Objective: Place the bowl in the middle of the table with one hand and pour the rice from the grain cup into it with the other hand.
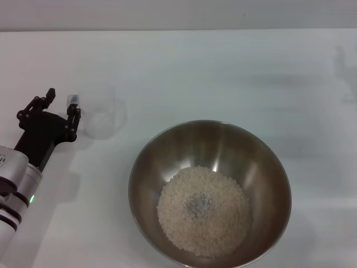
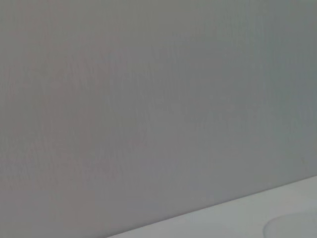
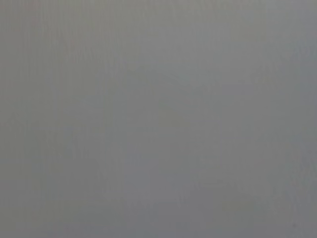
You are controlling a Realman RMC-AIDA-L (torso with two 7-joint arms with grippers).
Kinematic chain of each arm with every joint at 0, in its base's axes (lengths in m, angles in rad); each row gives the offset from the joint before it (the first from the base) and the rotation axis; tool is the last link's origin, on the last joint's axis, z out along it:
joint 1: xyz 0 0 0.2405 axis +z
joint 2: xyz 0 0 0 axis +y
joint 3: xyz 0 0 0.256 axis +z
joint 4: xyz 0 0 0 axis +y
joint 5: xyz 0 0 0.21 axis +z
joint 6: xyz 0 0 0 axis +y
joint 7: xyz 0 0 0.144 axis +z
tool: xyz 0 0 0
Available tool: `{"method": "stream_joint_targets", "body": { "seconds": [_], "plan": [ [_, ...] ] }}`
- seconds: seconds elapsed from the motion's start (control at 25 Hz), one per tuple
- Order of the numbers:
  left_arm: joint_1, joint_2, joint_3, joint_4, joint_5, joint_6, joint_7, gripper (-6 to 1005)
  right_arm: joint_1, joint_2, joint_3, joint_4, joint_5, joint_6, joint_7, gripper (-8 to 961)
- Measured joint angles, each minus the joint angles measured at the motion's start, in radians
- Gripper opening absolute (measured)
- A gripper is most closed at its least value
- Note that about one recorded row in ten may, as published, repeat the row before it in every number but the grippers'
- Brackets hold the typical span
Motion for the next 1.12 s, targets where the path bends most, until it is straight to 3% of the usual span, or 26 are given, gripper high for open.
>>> {"method": "stream_joint_targets", "body": {
  "seconds": [0.12,0.28,0.84,1.12],
  "plan": [
    [-0.002,0.001,0.003,0.009,0.001,-0.002,-0.001,298,-0.005,0.002,0.000,-0.001,0.000,-0.006,0.000,478],
    [0.003,0.001,0.005,0.016,0.007,-0.002,-0.001,492,-0.007,0.004,0.000,-0.002,0.000,-0.007,0.001,478],
    [0.046,0.002,0.031,0.038,0.011,0.033,-0.003,509,-0.002,0.004,0.002,0.000,0.009,0.000,0.001,480],
    [0.099,0.004,0.048,0.041,0.011,0.098,-0.072,531,0.004,0.003,0.002,0.001,0.009,0.002,-0.005,482]
  ]
}}
